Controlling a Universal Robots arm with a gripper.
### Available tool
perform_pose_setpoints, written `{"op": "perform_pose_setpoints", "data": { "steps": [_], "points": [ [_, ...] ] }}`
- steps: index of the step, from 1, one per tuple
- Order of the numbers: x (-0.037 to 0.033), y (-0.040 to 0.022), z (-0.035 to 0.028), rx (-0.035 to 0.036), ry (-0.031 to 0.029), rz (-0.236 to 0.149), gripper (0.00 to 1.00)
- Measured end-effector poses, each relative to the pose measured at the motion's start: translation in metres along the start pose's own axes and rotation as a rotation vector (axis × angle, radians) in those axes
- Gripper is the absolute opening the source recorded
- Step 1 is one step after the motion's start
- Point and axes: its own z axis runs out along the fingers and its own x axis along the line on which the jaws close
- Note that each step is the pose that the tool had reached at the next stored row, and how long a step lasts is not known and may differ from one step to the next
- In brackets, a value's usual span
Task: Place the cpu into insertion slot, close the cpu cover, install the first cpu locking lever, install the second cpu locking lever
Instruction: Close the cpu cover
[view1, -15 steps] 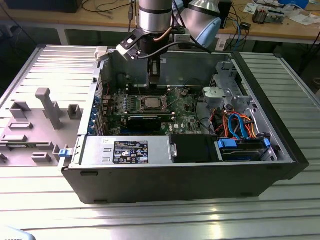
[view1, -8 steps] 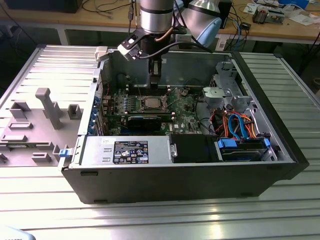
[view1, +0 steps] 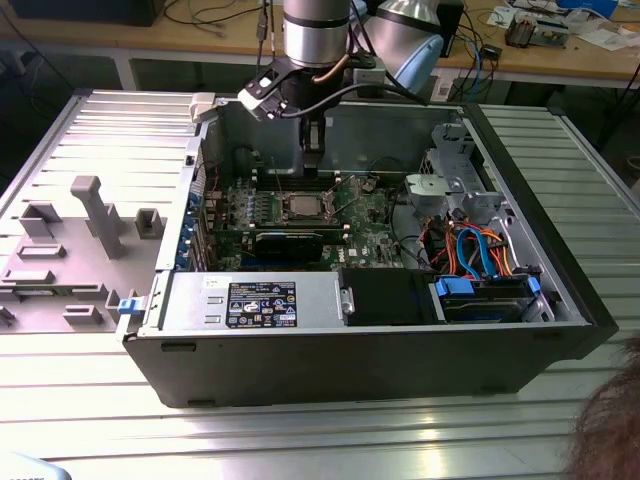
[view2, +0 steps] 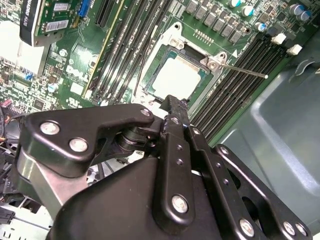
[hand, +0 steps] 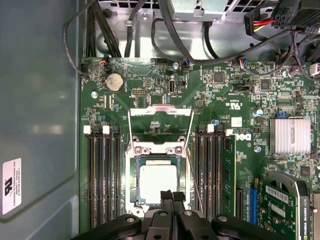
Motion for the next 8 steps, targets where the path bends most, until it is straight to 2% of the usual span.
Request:
{"op": "perform_pose_setpoints", "data": {
  "steps": [8],
  "points": [
    [0.0000,0.0025,0.0001,0.0000,0.0000,0.000,0.11]
  ]
}}
